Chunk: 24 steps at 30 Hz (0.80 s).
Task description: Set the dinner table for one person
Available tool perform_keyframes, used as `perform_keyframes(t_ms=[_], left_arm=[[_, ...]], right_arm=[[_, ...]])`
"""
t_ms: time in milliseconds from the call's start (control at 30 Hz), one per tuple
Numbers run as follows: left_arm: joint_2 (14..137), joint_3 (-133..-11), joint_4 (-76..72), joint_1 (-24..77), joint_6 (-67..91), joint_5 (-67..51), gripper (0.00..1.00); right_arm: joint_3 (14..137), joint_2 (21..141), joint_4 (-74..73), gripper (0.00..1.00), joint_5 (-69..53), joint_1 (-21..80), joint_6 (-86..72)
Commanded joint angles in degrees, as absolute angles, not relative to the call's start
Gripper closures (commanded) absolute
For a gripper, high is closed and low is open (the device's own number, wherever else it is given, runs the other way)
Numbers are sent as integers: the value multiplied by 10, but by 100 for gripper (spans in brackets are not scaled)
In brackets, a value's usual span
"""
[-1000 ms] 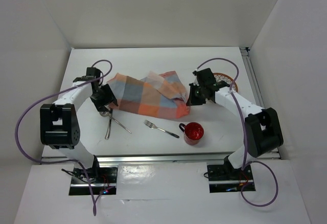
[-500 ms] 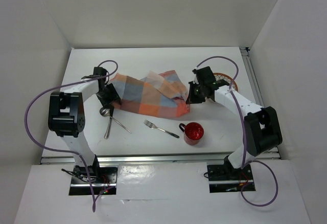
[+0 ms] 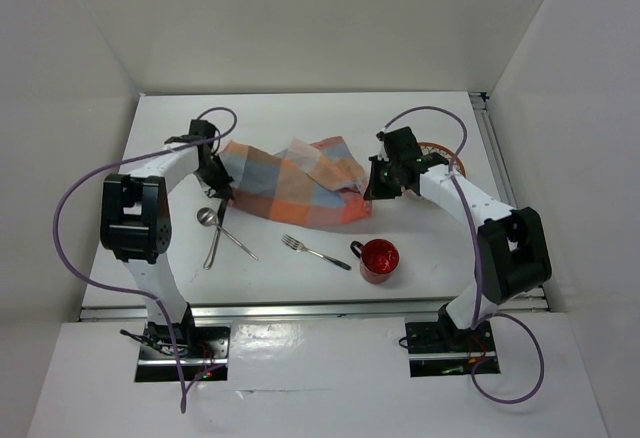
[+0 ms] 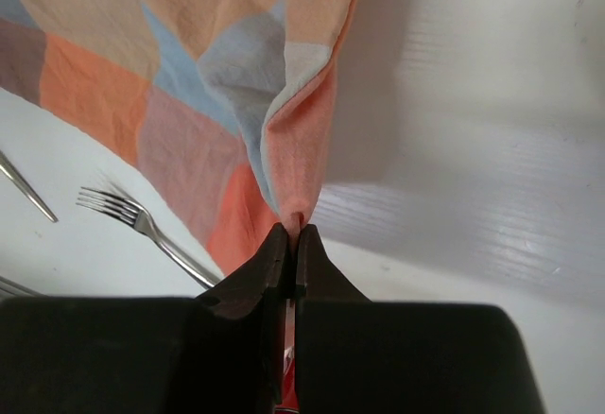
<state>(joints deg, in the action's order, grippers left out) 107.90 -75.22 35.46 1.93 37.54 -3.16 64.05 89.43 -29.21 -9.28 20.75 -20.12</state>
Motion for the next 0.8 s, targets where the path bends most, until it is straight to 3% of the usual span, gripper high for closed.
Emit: perform_keyframes(t_ms=[0,367,767], left_arm=[[1028,-830,406,22,360,-10,100],[940,-1089,509,11,331,2,100],[788,-1112,571,-21,331,-26,100]], right_arm=[[692,896,-293,100,-77,193,-198],[825,853,-335,100,-140,95,-179],[832,693,-460,100,-127,90,-163]])
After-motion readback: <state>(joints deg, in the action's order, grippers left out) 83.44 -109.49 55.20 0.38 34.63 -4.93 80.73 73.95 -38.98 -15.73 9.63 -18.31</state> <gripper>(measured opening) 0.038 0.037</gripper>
